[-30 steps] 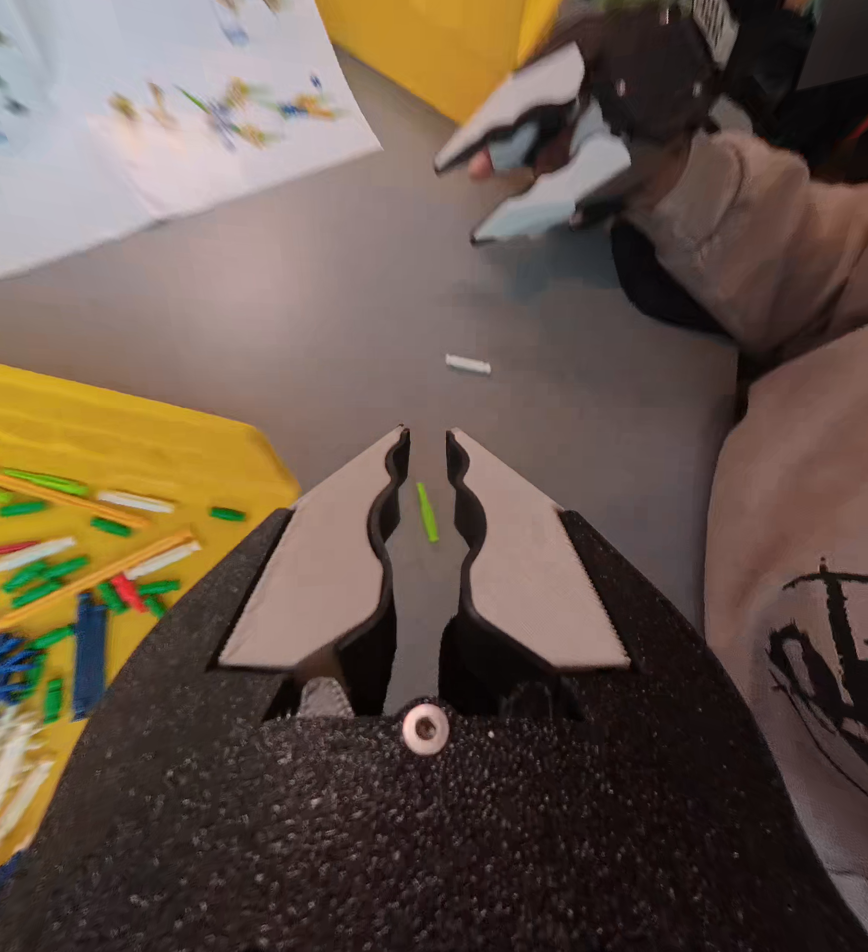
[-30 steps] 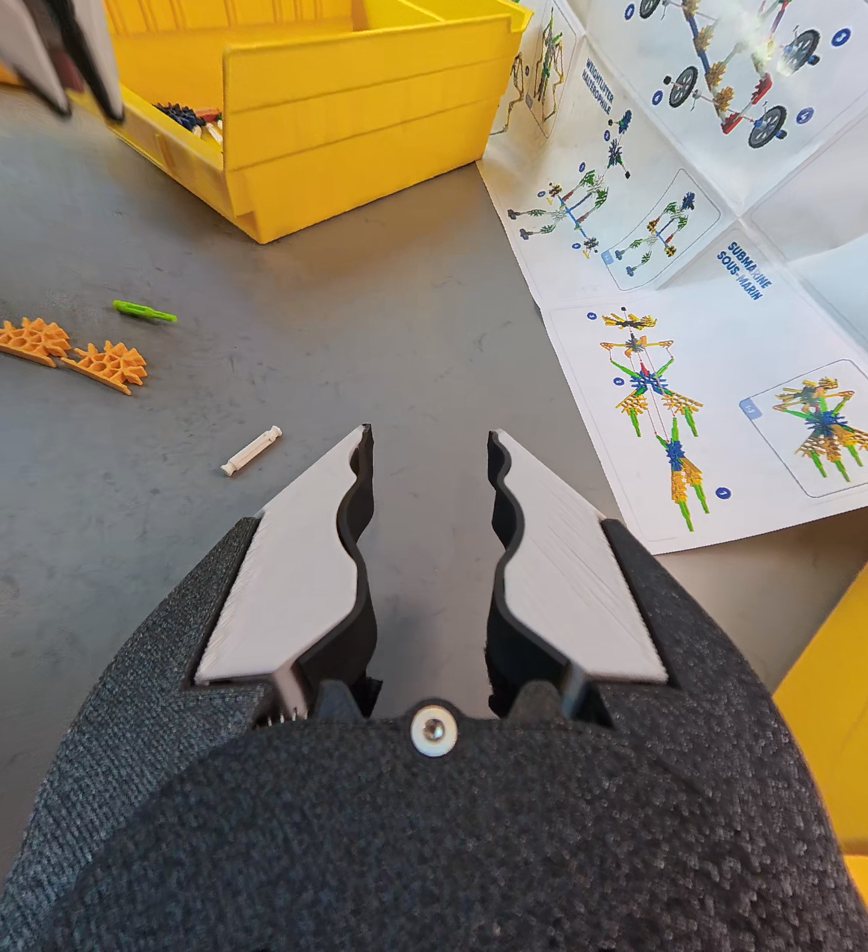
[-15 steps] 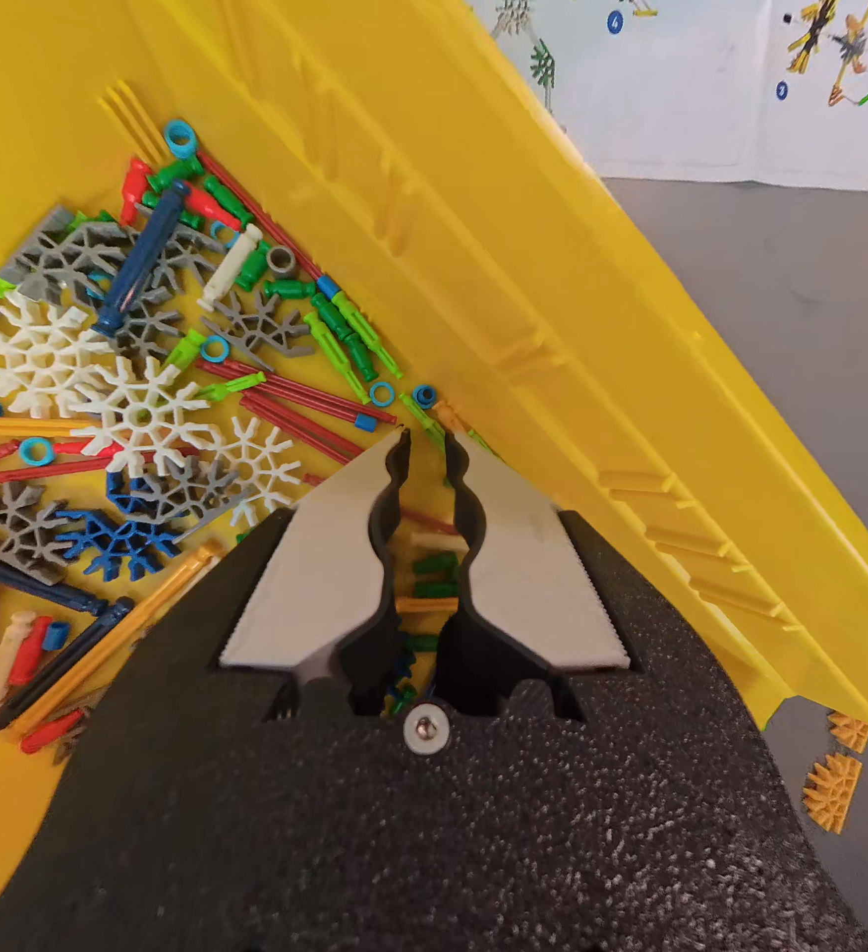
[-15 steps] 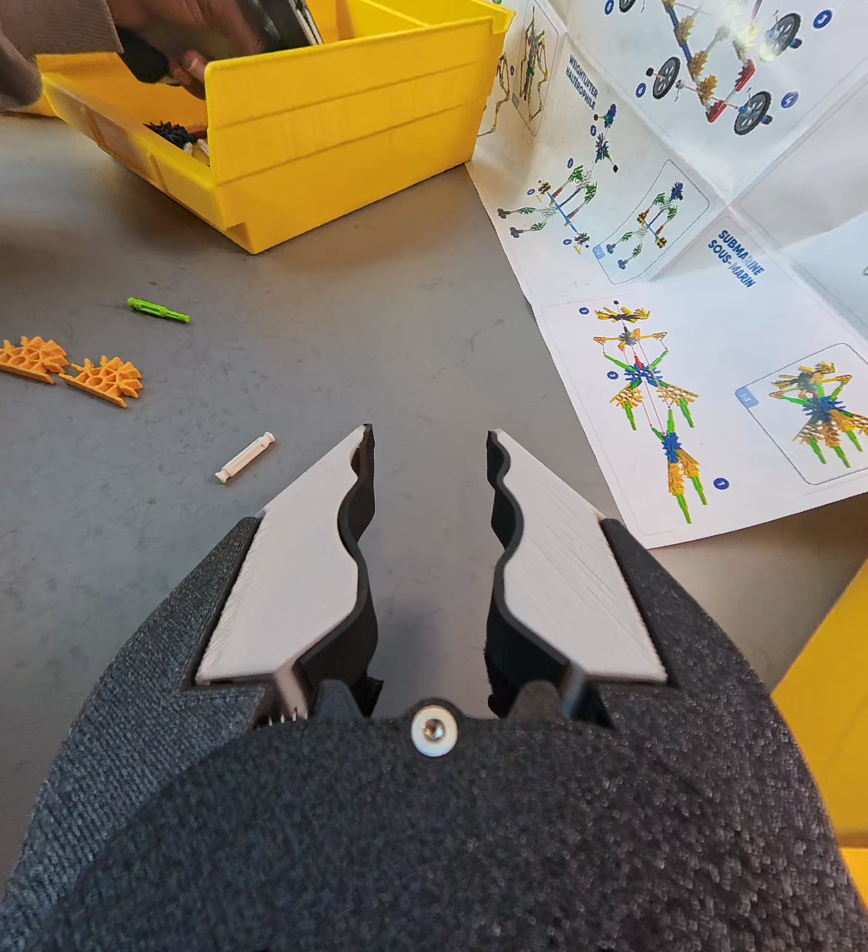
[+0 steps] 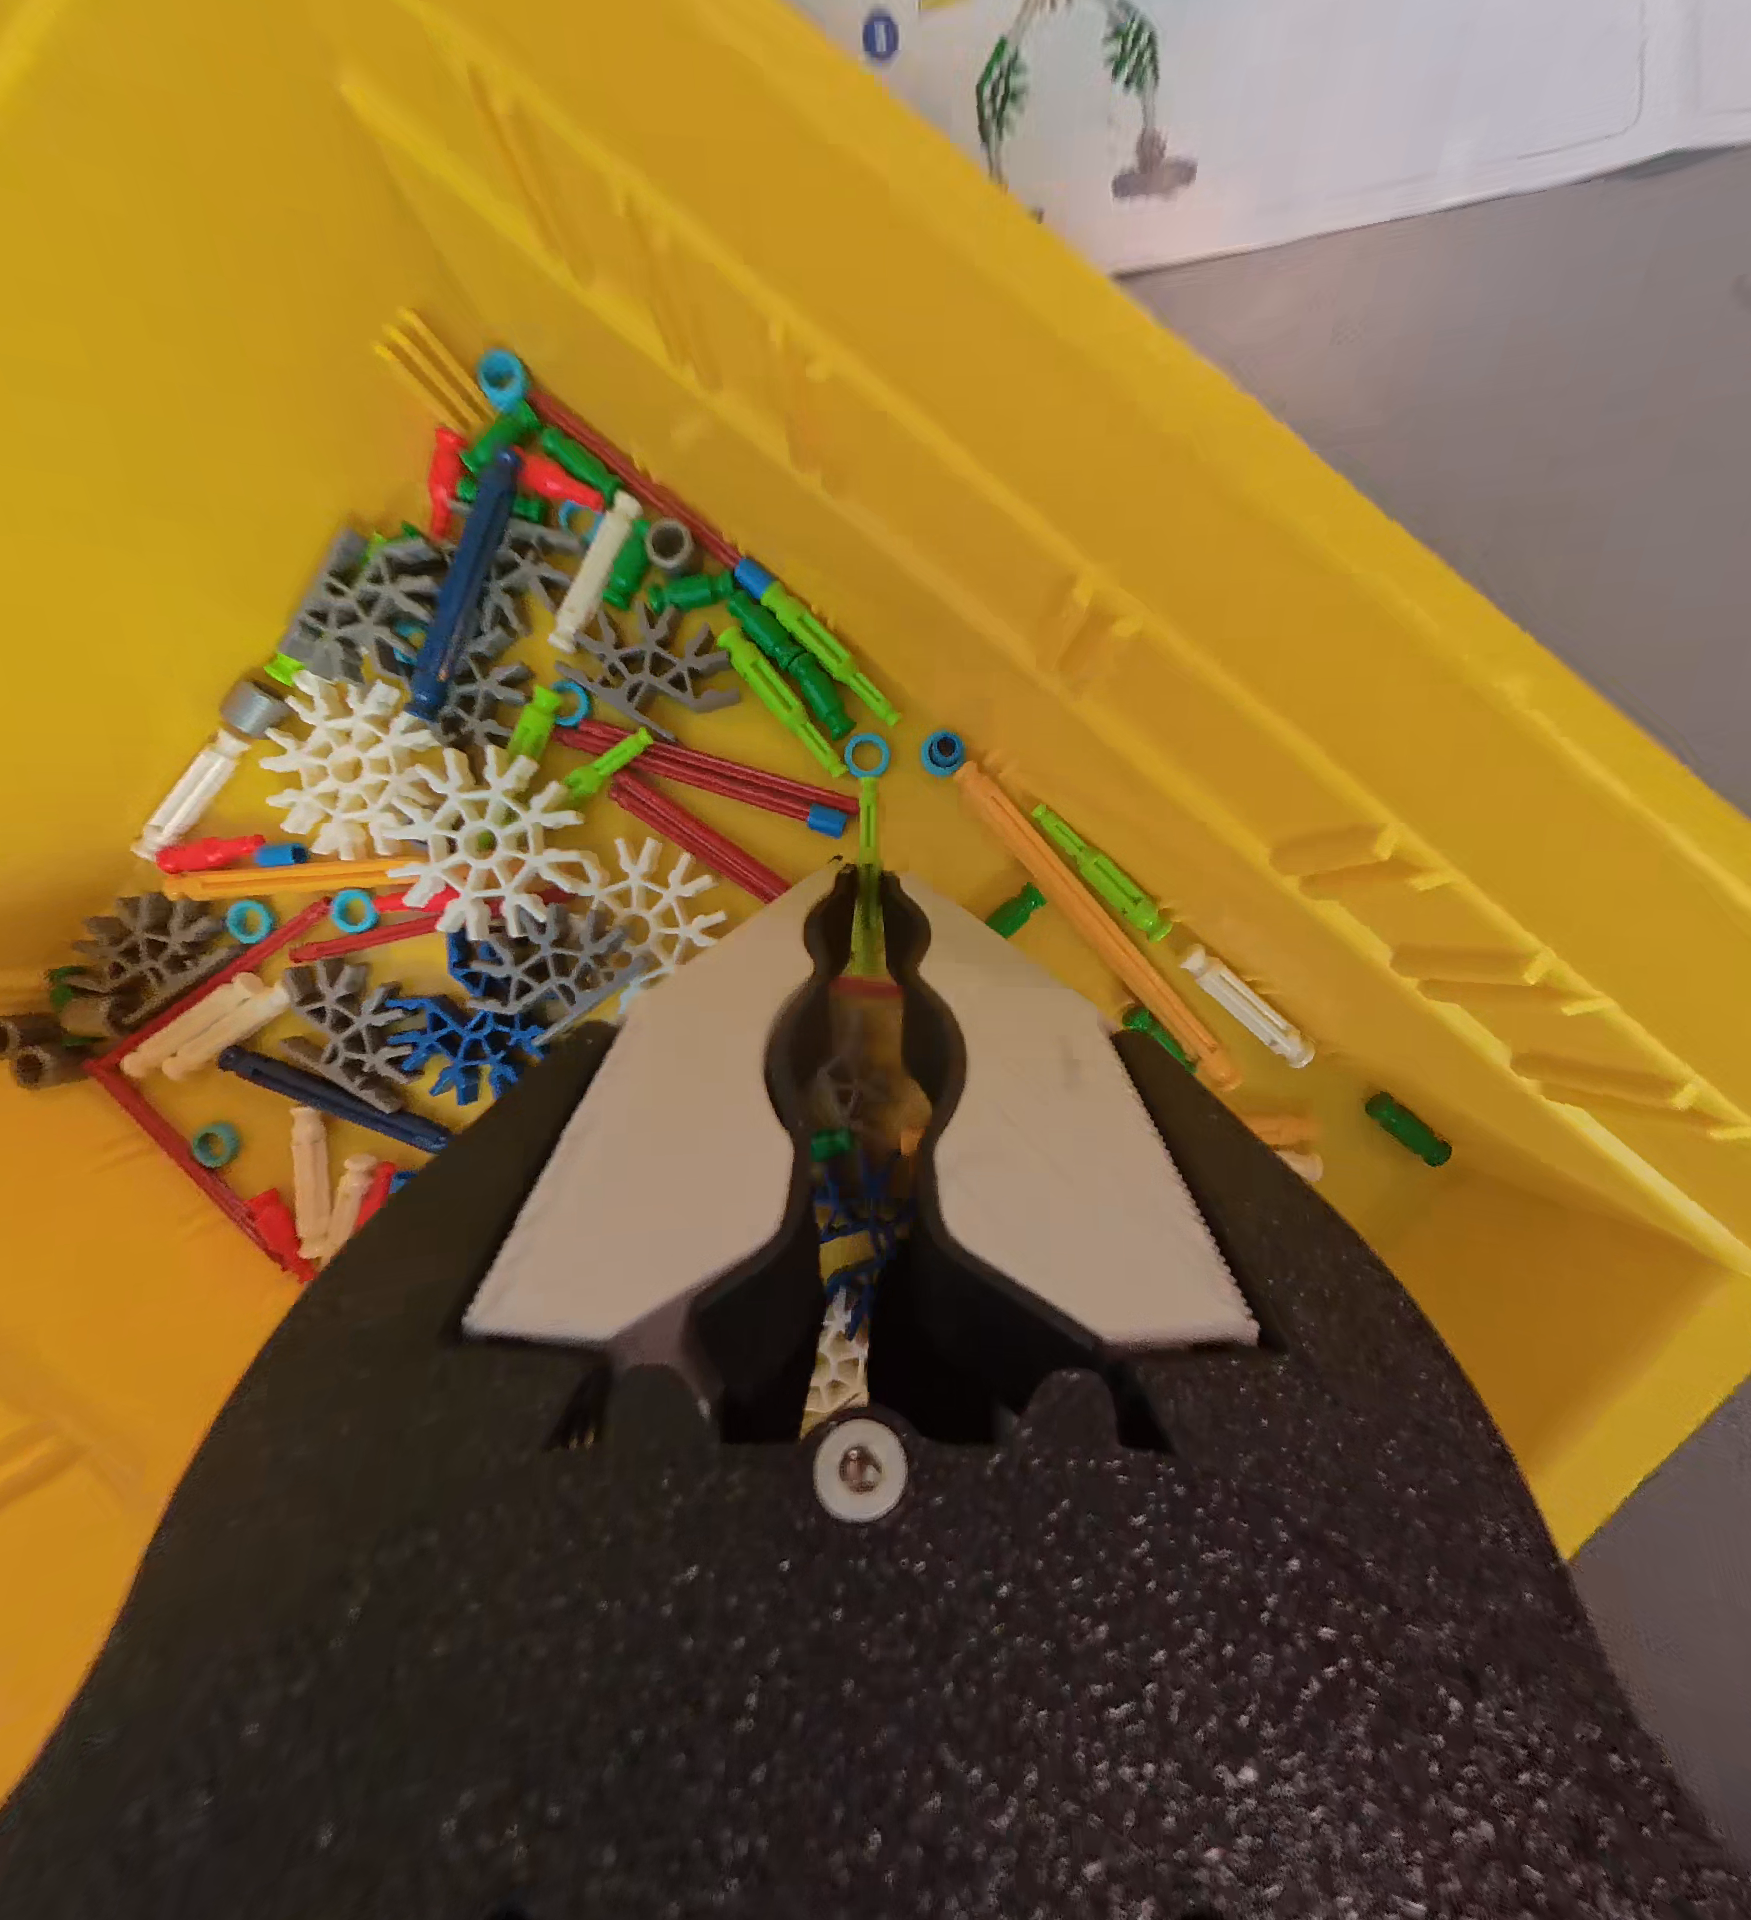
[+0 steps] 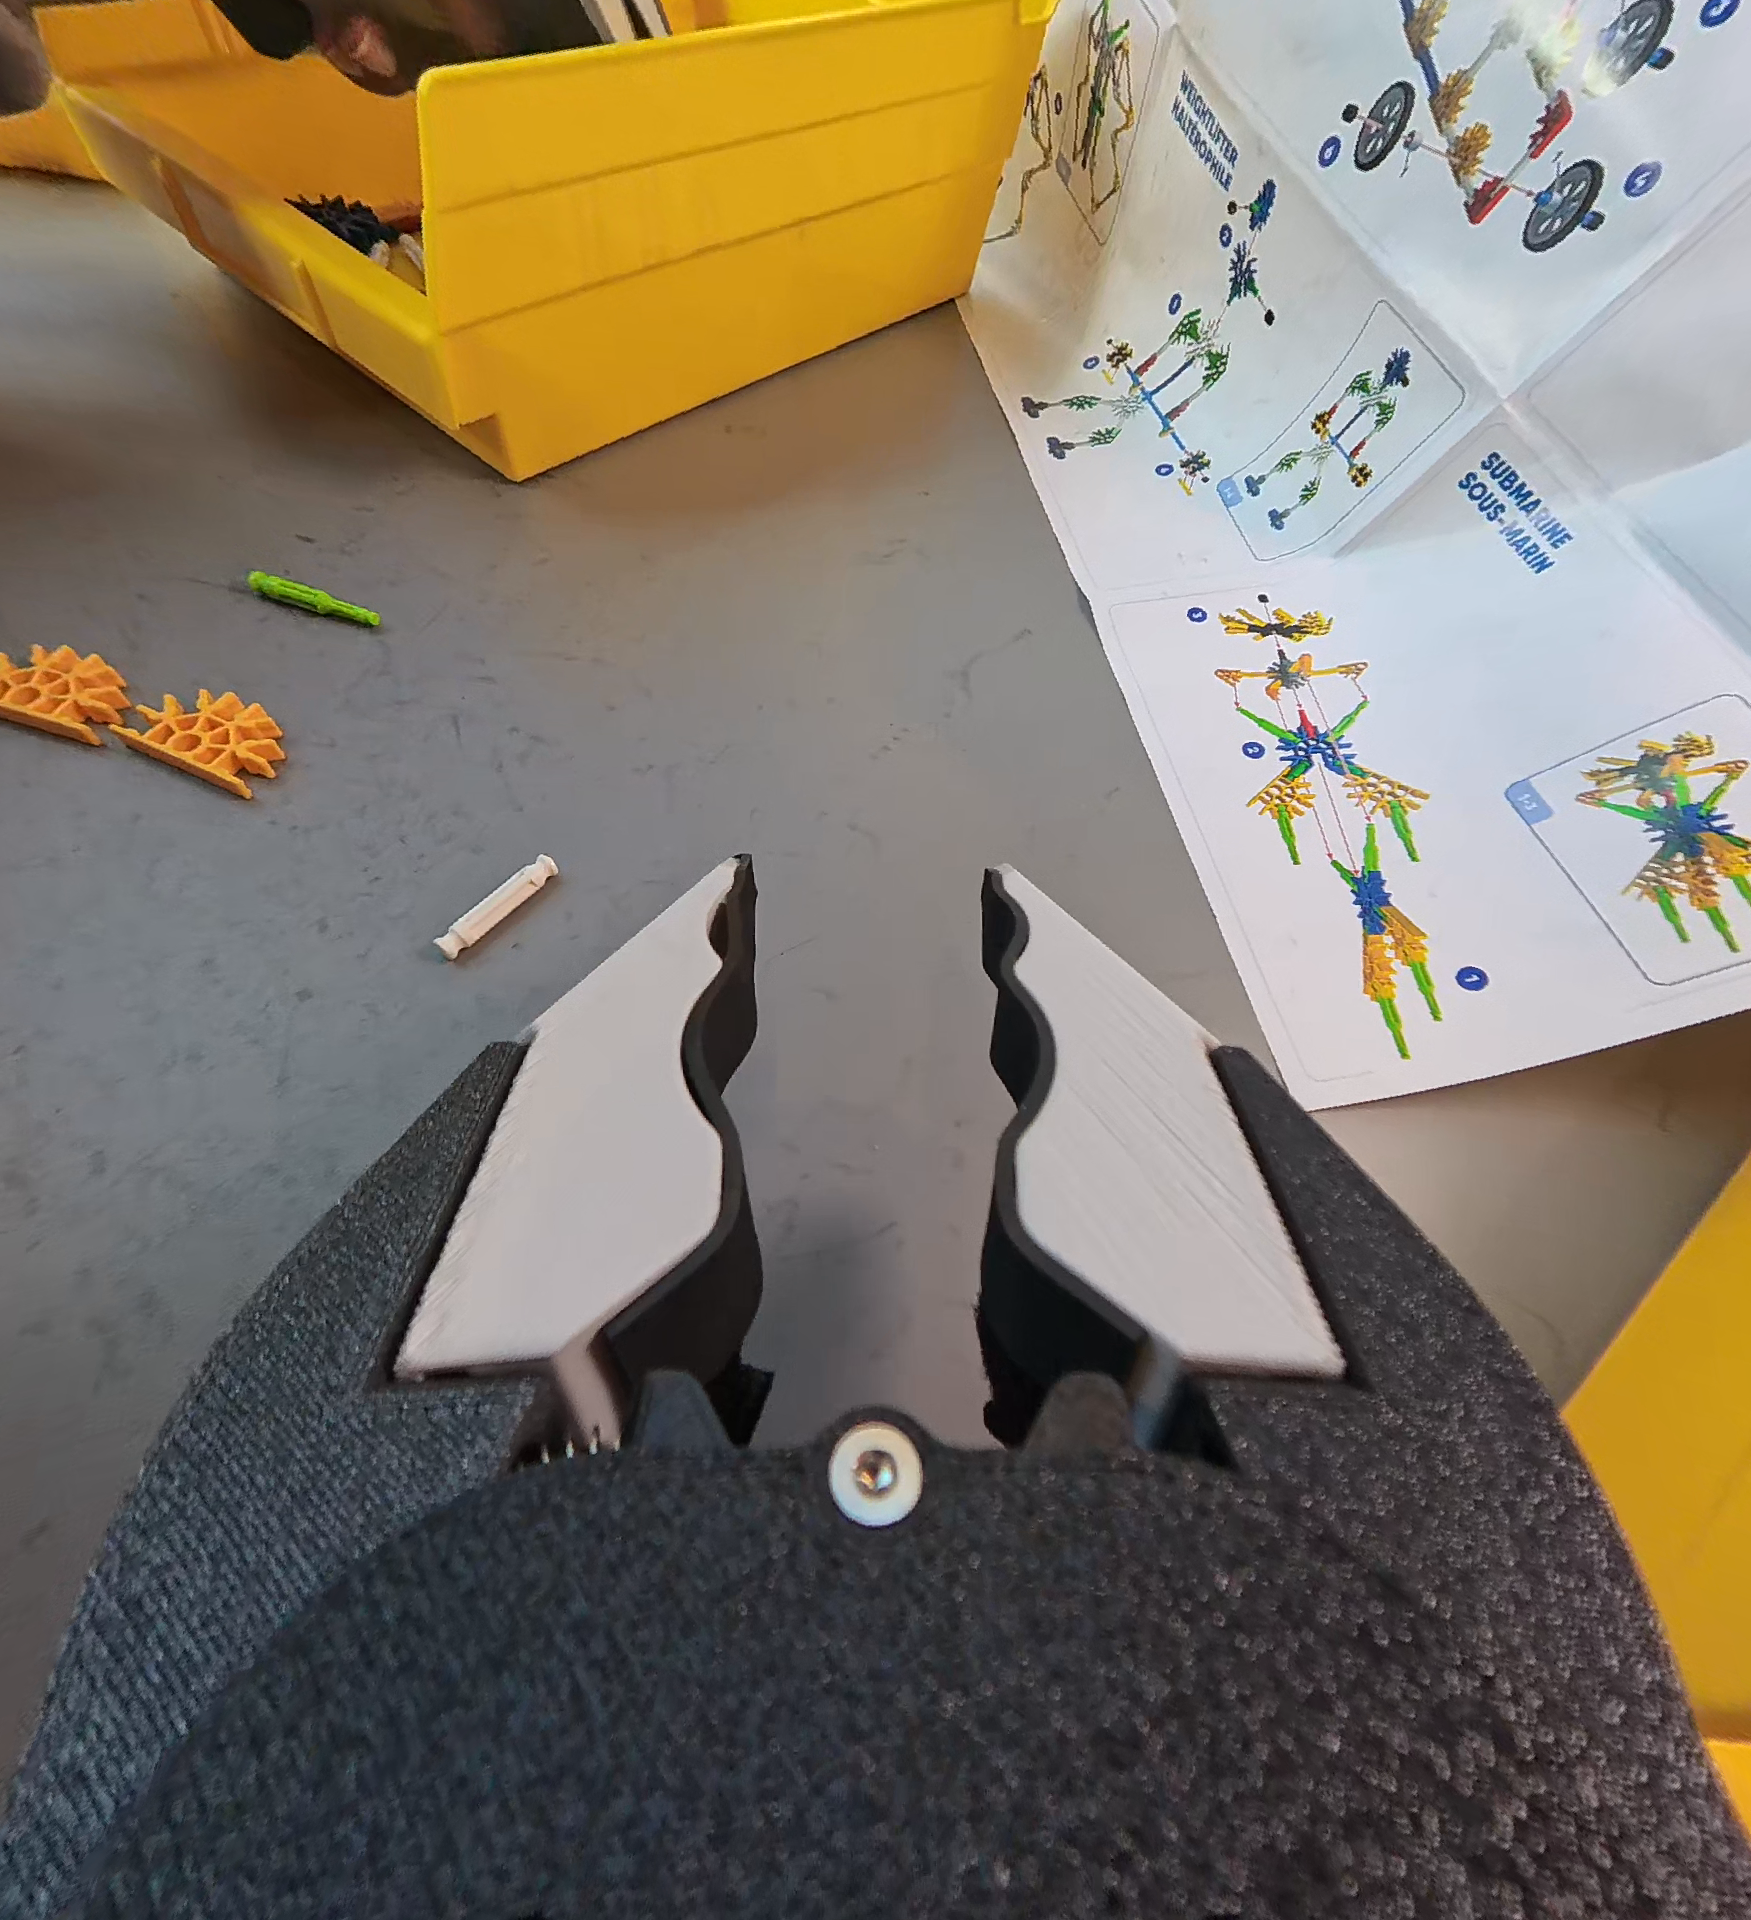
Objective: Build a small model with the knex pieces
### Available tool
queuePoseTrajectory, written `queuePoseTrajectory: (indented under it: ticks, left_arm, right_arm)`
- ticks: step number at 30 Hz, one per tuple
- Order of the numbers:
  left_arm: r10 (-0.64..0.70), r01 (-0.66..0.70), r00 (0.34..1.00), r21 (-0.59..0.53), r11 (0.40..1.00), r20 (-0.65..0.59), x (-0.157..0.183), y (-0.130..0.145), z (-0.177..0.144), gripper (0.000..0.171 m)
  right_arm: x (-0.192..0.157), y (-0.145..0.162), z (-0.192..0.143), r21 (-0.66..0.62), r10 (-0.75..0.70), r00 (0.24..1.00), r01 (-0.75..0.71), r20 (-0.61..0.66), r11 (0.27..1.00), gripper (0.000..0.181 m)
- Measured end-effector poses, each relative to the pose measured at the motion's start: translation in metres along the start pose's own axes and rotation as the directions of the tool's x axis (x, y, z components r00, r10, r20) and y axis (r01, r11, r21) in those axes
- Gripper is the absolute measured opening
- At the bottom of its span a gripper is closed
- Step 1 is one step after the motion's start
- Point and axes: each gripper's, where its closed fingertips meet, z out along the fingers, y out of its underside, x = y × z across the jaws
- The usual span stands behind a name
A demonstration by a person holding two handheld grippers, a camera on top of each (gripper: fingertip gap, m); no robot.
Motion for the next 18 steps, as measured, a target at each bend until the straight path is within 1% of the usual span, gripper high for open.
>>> queuePoseTrajectory:
  ticks: [1, 2, 3, 4, 5, 6, 7, 8, 9, 12, 14, 15, 17, 18]
  left_arm:
    - [-0.008, 0.009, 1.000, 0.084, 0.996, -0.007, 0.002, -0.013, -0.016, 0.005]
    - [-0.010, 0.019, 0.999, 0.206, 0.978, -0.041, 0.009, -0.032, -0.042, 0.004]
    - [0.027, 0.005, 0.996, 0.333, 0.943, -0.090, 0.025, -0.050, -0.075, 0.004]
    - [0.072, -0.014, 0.990, 0.421, 0.907, -0.123, 0.043, -0.059, -0.108, 0.004]
    - [0.144, -0.059, 0.978, 0.463, 0.884, -0.152, 0.065, -0.059, -0.133, 0.004]
    - [0.225, -0.110, 0.954, 0.467, 0.877, -0.197, 0.093, -0.051, -0.149, 0.004]
    - [0.282, -0.148, 0.926, 0.445, 0.883, -0.251, 0.120, -0.039, -0.153, 0.005]
    - [0.325, -0.181, 0.895, 0.415, 0.892, -0.307, 0.147, -0.024, -0.149, 0.005]
    - [0.343, -0.203, 0.869, 0.376, 0.904, -0.356, 0.170, -0.008, -0.138, 0.005]
    - [0.311, -0.229, 0.871, 0.246, 0.942, -0.381, 0.210, 0.034, -0.082, 0.005]
    - [0.295, -0.246, 0.890, 0.180, 0.952, -0.346, 0.217, 0.054, -0.051, 0.005]
    - [0.295, -0.253, 0.896, 0.166, 0.953, -0.332, 0.219, 0.059, -0.042, 0.005]
    - [0.304, -0.265, 0.898, 0.160, 0.951, -0.319, 0.221, 0.062, -0.036, 0.006]
    - [0.314, -0.272, 0.892, 0.168, 0.947, -0.324, 0.223, 0.060, -0.039, 0.012]
  right_arm:
    - [0.000, 0.000, 0.000, 0.003, -0.002, 1.000, 0.002, -0.001, 1.000, 0.041]
    - [0.000, -0.001, -0.001, 0.009, -0.001, 1.000, 0.002, -0.002, 1.000, 0.042]
    - [0.001, -0.002, -0.002, 0.016, 0.000, 1.000, 0.000, -0.003, 1.000, 0.042]
    - [0.001, -0.003, -0.003, 0.022, 0.004, 1.000, -0.004, -0.003, 1.000, 0.041]
    - [0.001, -0.003, -0.004, 0.025, 0.008, 1.000, -0.008, -0.002, 1.000, 0.041]
    - [0.001, -0.003, -0.004, 0.025, 0.012, 1.000, -0.012, 0.001, 1.000, 0.041]
    - [0.001, -0.003, -0.003, 0.021, 0.013, 1.000, -0.013, 0.004, 1.000, 0.041]
    - [0.000, -0.002, -0.002, 0.015, 0.010, 1.000, -0.010, 0.007, 1.000, 0.041]
    - [-0.001, -0.001, -0.001, 0.009, 0.004, 1.000, -0.004, 0.009, 1.000, 0.041]
    - [-0.004, 0.001, 0.000, -0.006, -0.018, 1.000, 0.018, 0.014, 1.000, 0.042]
    - [-0.007, 0.000, -0.001, 0.001, -0.029, 0.999, 0.029, 0.024, 1.000, 0.042]
    - [-0.008, -0.002, -0.002, 0.011, -0.033, 0.999, 0.033, 0.031, 0.999, 0.044]
    - [-0.013, -0.004, -0.005, 0.033, -0.041, 0.997, 0.039, 0.066, 0.999, 0.049]
    - [-0.018, -0.005, -0.007, 0.041, -0.050, 0.994, 0.046, 0.099, 0.998, 0.052]
